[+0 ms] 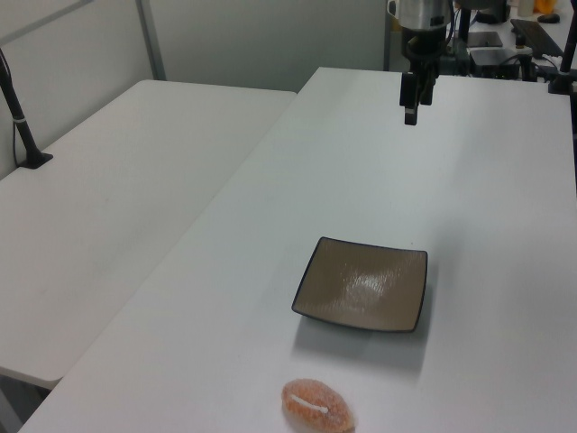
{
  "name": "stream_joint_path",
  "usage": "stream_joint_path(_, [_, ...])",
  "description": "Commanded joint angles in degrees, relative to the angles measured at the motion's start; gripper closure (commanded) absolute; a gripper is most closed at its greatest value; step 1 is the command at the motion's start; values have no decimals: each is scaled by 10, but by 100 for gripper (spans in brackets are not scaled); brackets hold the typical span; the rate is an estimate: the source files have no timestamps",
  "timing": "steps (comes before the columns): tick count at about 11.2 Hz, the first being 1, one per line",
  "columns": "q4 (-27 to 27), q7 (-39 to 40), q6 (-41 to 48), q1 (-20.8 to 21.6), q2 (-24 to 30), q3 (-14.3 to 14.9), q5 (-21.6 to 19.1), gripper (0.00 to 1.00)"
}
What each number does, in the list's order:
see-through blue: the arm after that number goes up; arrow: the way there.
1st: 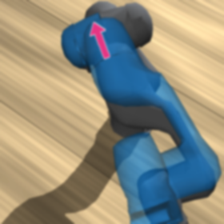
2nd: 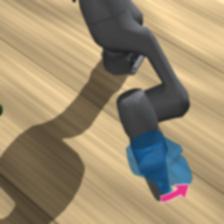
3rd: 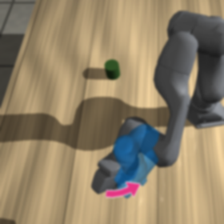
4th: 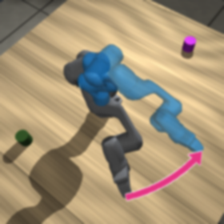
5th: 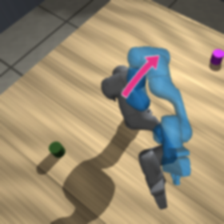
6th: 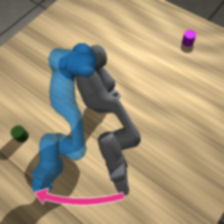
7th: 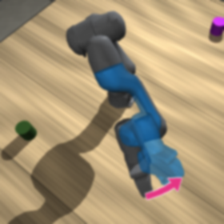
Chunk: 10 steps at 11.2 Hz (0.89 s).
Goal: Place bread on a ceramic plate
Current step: 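Move the open gripper toward the orange bread roll beside the plate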
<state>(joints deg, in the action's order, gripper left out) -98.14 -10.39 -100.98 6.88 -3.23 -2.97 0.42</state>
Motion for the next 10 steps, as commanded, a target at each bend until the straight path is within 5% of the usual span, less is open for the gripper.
stream_joint_path(1, [-13, 5, -18, 5, 4, 3, 5, 0])
stream_joint_path(10, [-12, 0, -18, 9, 1, 2, -1, 0])
